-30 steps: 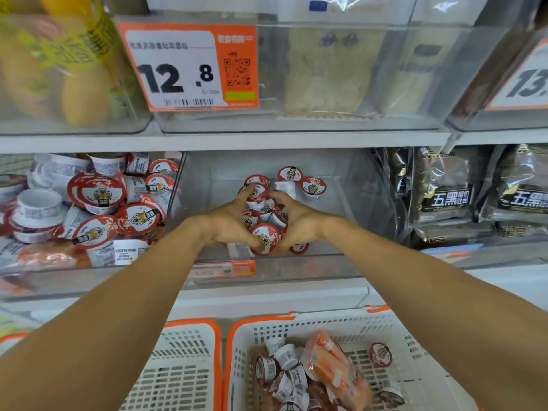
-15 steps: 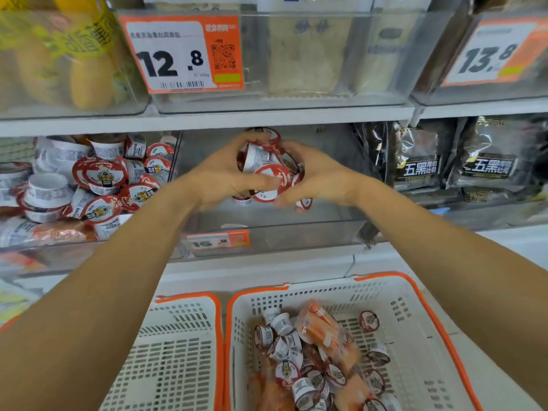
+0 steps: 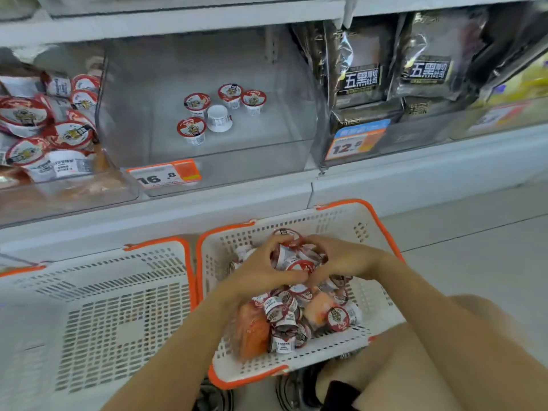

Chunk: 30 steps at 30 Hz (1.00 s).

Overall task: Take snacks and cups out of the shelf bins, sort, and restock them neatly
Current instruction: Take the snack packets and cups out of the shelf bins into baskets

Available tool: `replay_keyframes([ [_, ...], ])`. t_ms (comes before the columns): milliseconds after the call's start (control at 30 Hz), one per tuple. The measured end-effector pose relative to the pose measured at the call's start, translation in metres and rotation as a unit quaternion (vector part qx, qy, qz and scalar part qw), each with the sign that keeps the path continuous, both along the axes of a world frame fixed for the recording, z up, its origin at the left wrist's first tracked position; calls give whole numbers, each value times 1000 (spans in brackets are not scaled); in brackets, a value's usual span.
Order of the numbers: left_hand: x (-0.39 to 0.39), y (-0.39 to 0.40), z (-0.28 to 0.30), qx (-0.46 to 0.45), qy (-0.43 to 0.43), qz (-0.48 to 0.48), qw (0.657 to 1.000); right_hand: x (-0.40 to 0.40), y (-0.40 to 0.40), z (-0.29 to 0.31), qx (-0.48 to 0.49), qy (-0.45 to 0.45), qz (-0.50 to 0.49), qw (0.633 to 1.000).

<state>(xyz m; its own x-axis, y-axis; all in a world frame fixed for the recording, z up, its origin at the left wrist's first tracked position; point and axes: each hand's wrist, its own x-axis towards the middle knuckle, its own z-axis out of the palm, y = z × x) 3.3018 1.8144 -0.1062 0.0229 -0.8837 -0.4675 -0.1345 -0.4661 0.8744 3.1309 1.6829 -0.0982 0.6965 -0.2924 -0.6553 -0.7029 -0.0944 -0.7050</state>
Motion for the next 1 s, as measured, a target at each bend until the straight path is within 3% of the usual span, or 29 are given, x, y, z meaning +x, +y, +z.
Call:
replay_keyframes([
  [133, -40, 3, -73, 75, 60, 4, 995, -22, 2, -40, -17, 122, 86, 989],
  [367, -62, -17, -91, 104, -23, -47, 993, -57, -7, -51, -69, 166, 46, 983],
  [467, -49, -29, -72, 66, -101, -36, 992, -54, -14, -41, -132, 153, 46, 978],
  [567, -24, -39, -25, -51, -167, 42, 984, -34, -22, -7, -199, 85, 29, 976],
  [633, -4, -45, 15, -146, -189, 128, 963, -12, -28, 24, -229, -32, -32, 972],
  [733, 36, -59, 71, -257, -206, 210, 920, 28, -34, 77, -254, -208, -105, 939],
  [800, 66, -71, 96, -277, -257, 239, 894, 61, -40, 109, -292, -271, -113, 910],
  [900, 118, -99, 111, -203, -349, 228, 886, 115, -69, 130, -388, -260, -77, 881],
  [1000, 164, -125, 107, -71, -446, 115, 885, 165, -110, 132, -432, -128, -2, 893],
])
